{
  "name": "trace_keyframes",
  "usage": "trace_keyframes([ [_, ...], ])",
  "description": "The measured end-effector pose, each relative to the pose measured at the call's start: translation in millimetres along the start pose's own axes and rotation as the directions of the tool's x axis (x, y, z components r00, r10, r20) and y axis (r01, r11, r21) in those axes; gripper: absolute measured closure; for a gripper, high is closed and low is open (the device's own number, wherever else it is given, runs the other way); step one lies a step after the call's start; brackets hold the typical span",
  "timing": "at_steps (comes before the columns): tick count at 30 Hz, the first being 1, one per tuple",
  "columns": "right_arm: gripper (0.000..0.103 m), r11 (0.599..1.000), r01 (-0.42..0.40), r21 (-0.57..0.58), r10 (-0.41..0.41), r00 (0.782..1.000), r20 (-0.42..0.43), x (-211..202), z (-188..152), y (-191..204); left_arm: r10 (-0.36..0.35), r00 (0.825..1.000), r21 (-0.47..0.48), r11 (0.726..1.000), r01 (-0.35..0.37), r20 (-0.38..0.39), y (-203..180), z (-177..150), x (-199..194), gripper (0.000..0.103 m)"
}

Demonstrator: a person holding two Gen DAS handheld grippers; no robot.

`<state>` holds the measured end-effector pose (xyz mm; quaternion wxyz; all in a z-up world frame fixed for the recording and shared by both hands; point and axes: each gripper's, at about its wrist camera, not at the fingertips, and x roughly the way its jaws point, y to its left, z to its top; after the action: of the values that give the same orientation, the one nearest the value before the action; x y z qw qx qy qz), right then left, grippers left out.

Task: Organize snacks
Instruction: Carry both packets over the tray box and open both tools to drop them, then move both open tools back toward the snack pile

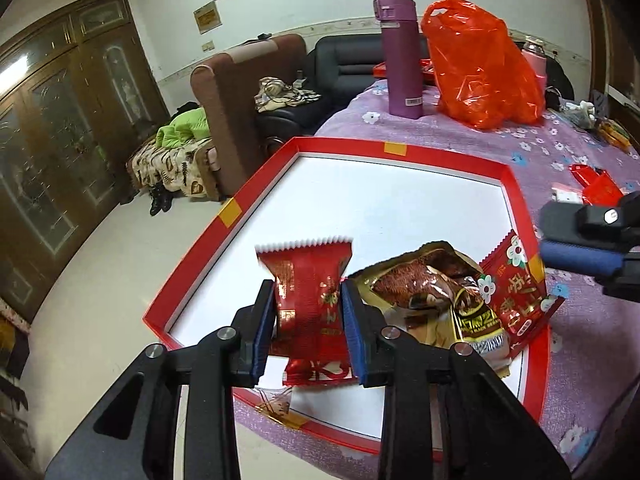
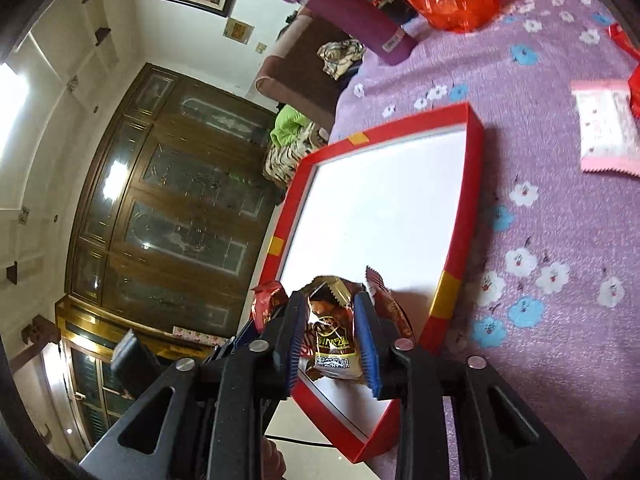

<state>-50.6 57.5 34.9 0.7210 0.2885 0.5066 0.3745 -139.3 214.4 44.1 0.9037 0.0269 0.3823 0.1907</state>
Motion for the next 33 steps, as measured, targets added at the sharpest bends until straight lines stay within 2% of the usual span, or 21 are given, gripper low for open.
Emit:
trace_keyframes([
  [6, 0.063, 1.0, 0.006, 0.025, -0.007, 0.999, 0.042, -21, 4, -12, 0.02, 0.999, 0.005, 1.0, -0.021, 0.026, -3, 0, -8, 0.05],
  [11, 0.056, 0.999, 0.01, 0.052, -0.014, 0.998, 0.067, -42, 2, -29, 0.029, 0.999, 0.024, 0.999, -0.03, 0.038, -12, 0, -15, 0.044],
  [13, 0.052, 0.998, 0.024, 0.051, -0.028, 0.996, 0.082, -53, 0, -36, 0.024, 0.999, 0.028, 0.999, -0.025, 0.042, -16, 0, -19, 0.038],
  [16, 0.048, 0.997, 0.037, 0.061, -0.044, 0.994, 0.104, -70, -4, -48, 0.01, 0.998, 0.045, 0.999, -0.013, 0.059, -25, 2, -28, 0.035],
  [22, 0.046, 0.994, 0.055, 0.097, -0.071, 0.983, 0.168, -114, -9, -72, -0.029, 0.994, 0.096, 0.995, 0.019, 0.103, -48, 4, -50, 0.024],
  [27, 0.045, 0.988, 0.088, 0.13, -0.117, 0.964, 0.239, -161, -16, -101, -0.078, 0.989, 0.163, 0.985, 0.058, 0.123, -74, 1, -65, 0.024],
  [33, 0.042, 0.967, 0.094, 0.237, -0.173, 0.925, 0.339, -228, -27, -151, -0.144, 0.983, 0.247, 0.962, 0.113, 0.111, -107, -7, -78, 0.022],
])
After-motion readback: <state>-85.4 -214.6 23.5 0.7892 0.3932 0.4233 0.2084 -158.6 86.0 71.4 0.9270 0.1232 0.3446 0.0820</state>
